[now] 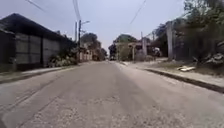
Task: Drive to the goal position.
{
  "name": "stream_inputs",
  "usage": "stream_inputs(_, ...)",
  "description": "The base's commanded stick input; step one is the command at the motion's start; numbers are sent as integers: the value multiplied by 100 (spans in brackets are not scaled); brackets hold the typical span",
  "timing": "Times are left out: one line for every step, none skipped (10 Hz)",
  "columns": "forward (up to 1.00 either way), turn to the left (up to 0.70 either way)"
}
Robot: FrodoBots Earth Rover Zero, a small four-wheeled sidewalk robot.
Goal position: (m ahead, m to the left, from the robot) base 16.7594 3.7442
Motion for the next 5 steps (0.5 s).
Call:
stream_inputs(100, 1)
stream_inputs(100, 1)
stream_inputs(100, 1)
stream_inputs(100, 1)
stream_inputs(100, 1)
